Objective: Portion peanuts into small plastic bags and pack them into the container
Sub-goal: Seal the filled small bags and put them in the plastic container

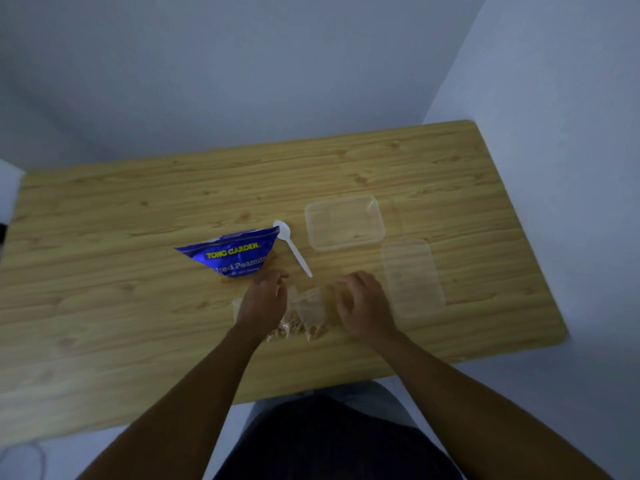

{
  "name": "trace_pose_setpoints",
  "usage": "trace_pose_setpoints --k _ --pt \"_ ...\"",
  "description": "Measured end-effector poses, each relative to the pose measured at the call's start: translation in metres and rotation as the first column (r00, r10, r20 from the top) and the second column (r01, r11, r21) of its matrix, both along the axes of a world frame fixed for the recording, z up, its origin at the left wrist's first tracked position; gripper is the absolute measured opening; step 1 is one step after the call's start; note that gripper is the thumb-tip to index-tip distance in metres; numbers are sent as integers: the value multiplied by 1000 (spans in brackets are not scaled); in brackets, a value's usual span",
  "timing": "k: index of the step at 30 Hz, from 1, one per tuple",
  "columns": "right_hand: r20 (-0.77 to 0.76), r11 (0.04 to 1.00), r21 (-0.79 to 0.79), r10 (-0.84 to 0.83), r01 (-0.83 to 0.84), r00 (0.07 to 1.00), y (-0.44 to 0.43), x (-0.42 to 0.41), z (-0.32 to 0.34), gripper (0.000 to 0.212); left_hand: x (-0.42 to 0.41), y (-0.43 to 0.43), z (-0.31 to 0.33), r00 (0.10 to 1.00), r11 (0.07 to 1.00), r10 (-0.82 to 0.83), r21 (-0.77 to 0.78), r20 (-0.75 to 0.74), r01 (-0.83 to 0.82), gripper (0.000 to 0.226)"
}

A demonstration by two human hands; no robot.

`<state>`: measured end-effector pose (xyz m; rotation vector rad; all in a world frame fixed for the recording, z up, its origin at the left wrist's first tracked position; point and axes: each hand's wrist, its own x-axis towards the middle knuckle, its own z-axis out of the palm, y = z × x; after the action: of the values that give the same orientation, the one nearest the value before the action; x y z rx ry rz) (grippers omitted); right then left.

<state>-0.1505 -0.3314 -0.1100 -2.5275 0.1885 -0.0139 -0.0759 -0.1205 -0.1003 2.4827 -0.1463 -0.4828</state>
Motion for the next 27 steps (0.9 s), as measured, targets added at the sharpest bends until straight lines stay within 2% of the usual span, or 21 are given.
trace_pose_setpoints --k 4,8,11,15,17,19,21,25,27 --pt "-155 973 90 226 -214 962 31 16 3 48 -8 20 0 987 966 -161 204 -17 161 48" --pt "-269 944 -29 309 -328 912 42 34 -2 53 -6 19 1 973 939 -229 268 20 215 53" --pt "-313 941 -63 297 -331 902 44 42 -1 53 -3 15 -1 970 934 -244 271 10 232 52" --pt "-371 961 71 274 -267 887 36 48 1 49 0 8 -2 962 912 -273 313 -16 264 40" --pt "-373 958 130 285 -255 883 30 48 1 37 0 8 -4 955 902 -296 325 -6 282 31" --pt "-390 964 154 262 -218 883 24 46 2 16 0 8 -6 949 906 -312 314 37 285 25" --pt "-422 973 181 207 -142 883 17 45 3 7 -1 9 -7 943 916 -319 287 95 281 19" --pt "-502 960 280 158 -13 850 3 44 12 21 -2 9 -6 932 950 -301 149 201 275 9" --pt "-523 949 313 195 -25 830 -4 44 20 23 -1 7 -1 938 943 -323 -37 126 330 8"
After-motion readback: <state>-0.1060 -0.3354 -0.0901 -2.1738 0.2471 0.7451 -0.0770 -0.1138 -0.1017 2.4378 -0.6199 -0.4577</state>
